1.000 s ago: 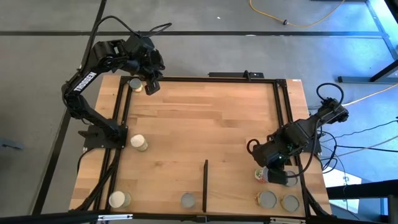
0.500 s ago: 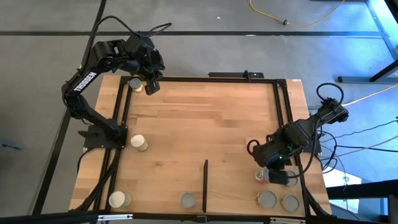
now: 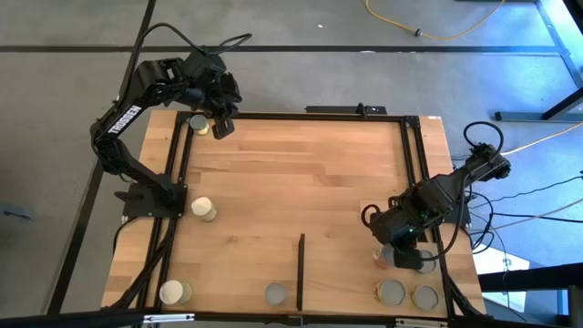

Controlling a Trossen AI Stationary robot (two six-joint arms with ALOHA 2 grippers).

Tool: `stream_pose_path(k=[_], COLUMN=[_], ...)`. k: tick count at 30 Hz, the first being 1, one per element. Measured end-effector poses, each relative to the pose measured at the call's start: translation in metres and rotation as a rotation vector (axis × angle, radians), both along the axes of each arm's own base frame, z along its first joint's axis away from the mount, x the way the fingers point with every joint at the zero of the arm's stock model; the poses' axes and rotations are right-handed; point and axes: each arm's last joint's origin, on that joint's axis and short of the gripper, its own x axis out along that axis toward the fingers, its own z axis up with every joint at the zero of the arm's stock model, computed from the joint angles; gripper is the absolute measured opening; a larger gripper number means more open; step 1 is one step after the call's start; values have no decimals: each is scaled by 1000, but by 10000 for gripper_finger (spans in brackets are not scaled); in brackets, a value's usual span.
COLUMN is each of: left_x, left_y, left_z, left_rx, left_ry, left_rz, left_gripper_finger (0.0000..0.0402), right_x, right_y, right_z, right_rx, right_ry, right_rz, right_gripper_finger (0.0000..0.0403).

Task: Pick and place cans onto a shelf
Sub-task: Put the canned diced tomato on the shelf

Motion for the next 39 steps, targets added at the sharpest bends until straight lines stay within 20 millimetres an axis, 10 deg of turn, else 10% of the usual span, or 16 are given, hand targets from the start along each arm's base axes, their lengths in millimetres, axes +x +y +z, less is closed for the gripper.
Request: stream_pose_path(k=[39], left_x=[6], left_y=[-34], left_z=[-7], left_rx=[-222], left_ry=[37], left_rz=[-86], left_gripper_finger=[61], right_x=[-4], right_y=[-24], right_z=[75], right_rx=[-277], right_ry=[-533], right_rz=[18], right_gripper_finger=[4])
